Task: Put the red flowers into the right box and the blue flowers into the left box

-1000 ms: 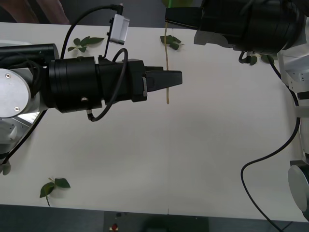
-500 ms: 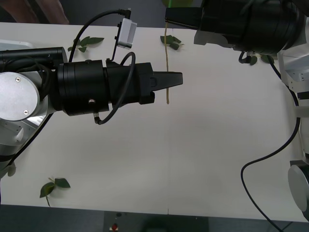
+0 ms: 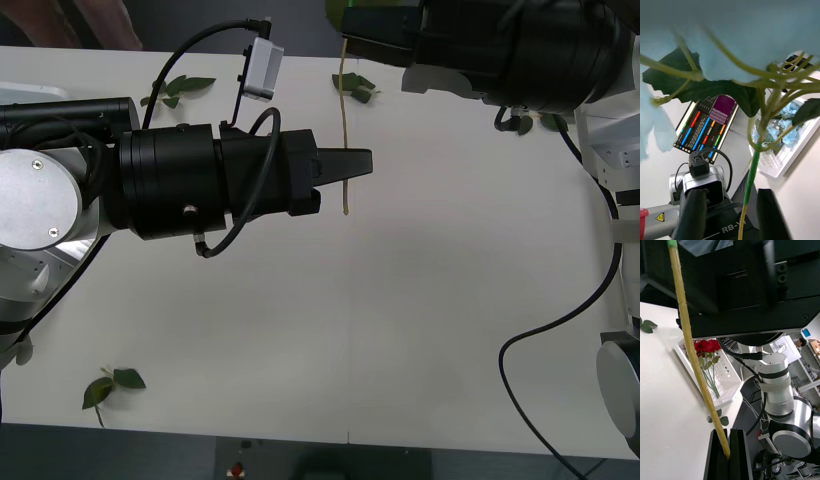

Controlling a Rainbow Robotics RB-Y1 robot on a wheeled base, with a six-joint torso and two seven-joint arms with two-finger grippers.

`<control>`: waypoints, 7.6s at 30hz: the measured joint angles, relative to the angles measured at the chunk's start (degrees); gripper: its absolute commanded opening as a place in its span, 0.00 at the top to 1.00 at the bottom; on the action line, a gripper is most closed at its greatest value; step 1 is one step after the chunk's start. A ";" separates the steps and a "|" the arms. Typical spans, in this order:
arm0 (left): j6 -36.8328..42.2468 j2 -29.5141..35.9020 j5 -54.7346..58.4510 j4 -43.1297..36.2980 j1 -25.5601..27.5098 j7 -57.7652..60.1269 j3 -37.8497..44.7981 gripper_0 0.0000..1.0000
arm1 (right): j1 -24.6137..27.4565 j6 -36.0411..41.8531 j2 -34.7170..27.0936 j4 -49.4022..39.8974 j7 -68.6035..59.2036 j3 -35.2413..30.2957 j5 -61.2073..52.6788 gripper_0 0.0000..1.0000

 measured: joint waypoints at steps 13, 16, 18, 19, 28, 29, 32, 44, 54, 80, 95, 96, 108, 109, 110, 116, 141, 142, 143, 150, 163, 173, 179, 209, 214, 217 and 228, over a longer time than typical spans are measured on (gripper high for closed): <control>-2.65 3.03 4.21 0.00 0.00 0.00 0.02 1.00 | 0.00 0.00 0.00 0.00 0.00 0.00 0.00 0.00; -2.65 6.45 7.07 0.00 0.00 0.00 0.18 1.00 | 0.00 0.00 0.00 0.00 0.00 0.00 0.00 0.00; -2.65 8.81 8.38 0.00 0.00 0.00 0.81 1.00 | 0.00 0.00 0.00 0.00 0.00 0.00 0.00 0.00; -2.65 9.85 8.67 0.00 0.00 0.00 1.37 1.00 | 0.00 0.00 0.00 0.00 0.00 0.00 0.00 0.00; -2.65 16.47 11.33 0.00 3.18 0.00 10.26 1.00 | 0.00 0.00 0.00 0.00 0.00 0.00 0.00 0.00; -2.65 17.20 11.40 0.00 4.17 0.00 11.54 1.00 | 0.00 0.00 0.00 0.00 0.00 0.00 0.00 0.00; -2.65 19.76 11.81 0.00 7.90 0.00 16.11 1.00 | 0.00 0.00 0.00 0.00 0.00 0.00 0.00 0.00; -2.65 25.78 14.37 5.34 21.34 0.00 28.80 1.00 | 0.02 0.00 -0.18 0.00 0.01 -0.46 -0.01 0.00; -2.65 25.78 14.34 16.49 22.77 -0.02 29.78 1.00 | 0.18 0.81 -8.28 0.00 3.31 -0.49 0.00 0.00; 6.13 27.08 11.25 35.74 23.45 -1.49 24.13 1.00 | 10.44 22.13 -22.81 0.00 33.43 -12.72 6.28 0.00; 4.17 27.08 11.25 36.63 23.45 -5.20 21.02 0.70 | 11.05 29.16 -24.05 -0.01 47.54 -17.89 14.98 0.00; 3.84 27.08 11.25 36.75 23.45 -5.24 21.02 0.67 | 11.33 29.15 -24.31 -0.01 48.14 -17.90 14.98 0.00; 1.88 27.08 12.11 36.91 23.45 -5.26 21.02 0.33 | 14.98 29.15 -28.90 -0.01 58.06 -18.68 14.98 0.00; 1.83 27.08 12.11 36.92 23.45 -5.26 21.02 0.28 | 14.98 29.15 -28.91 -0.01 58.56 -19.12 14.98 0.00; 1.79 27.08 12.11 36.92 23.45 -5.27 21.02 0.23 | 14.98 29.15 -28.91 -0.01 58.75 -19.56 14.98 0.00; 0.67 27.08 13.31 36.92 23.45 -5.40 21.02 0.00 | 15.00 29.15 -28.91 -0.01 58.76 -21.35 14.94 0.00; 5.40 27.28 -7.11 36.16 14.61 -7.97 21.00 0.00 | 16.36 29.15 -28.91 -0.07 58.76 -22.80 14.42 0.00; 6.00 27.33 -7.80 36.16 13.97 -7.87 21.00 0.00 | 16.36 29.15 -28.91 -0.07 58.76 -22.80 14.42 0.00; 6.59 27.39 -8.49 36.16 13.32 -7.58 21.00 0.00 | 16.36 29.15 -28.91 -0.07 58.76 -22.80 14.42 0.00; 7.75 27.89 -11.25 34.25 11.19 0.08 21.00 0.00 | 16.36 29.15 -28.91 -0.07 58.76 -22.80 14.42 0.00; 16.64 28.94 -21.66 24.94 2.35 14.17 17.78 0.00 | 16.36 29.15 -28.91 -0.11 58.76 -22.79 14.42 0.00; 11.08 28.94 -19.32 8.31 2.64 14.24 17.55 0.00 | 16.35 29.15 -28.91 -0.19 58.76 -22.79 14.42 0.00; 2.52 28.94 -17.30 1.35 7.93 13.33 17.56 0.00 | 16.35 29.15 -28.91 -0.20 58.76 -22.79 14.42 0.00; 3.70 17.87 12.62 -3.28 9.49 -28.29 10.38 0.00 | 16.35 29.15 -28.91 -0.23 58.76 -22.79 14.42 0.00; 2.84 17.87 13.17 -5.02 8.37 -28.29 9.19 0.00 | 16.35 29.15 -28.91 -0.23 58.76 -22.79 14.42 0.00; 2.84 17.87 15.01 -5.23 8.36 -28.29 9.19 0.00 | 16.35 29.15 -28.91 -0.23 58.76 -22.79 14.42 0.00; 2.84 17.87 15.23 -5.23 8.36 -28.29 9.19 0.00 | 16.35 29.15 -28.91 -0.23 58.76 -22.79 14.42 0.00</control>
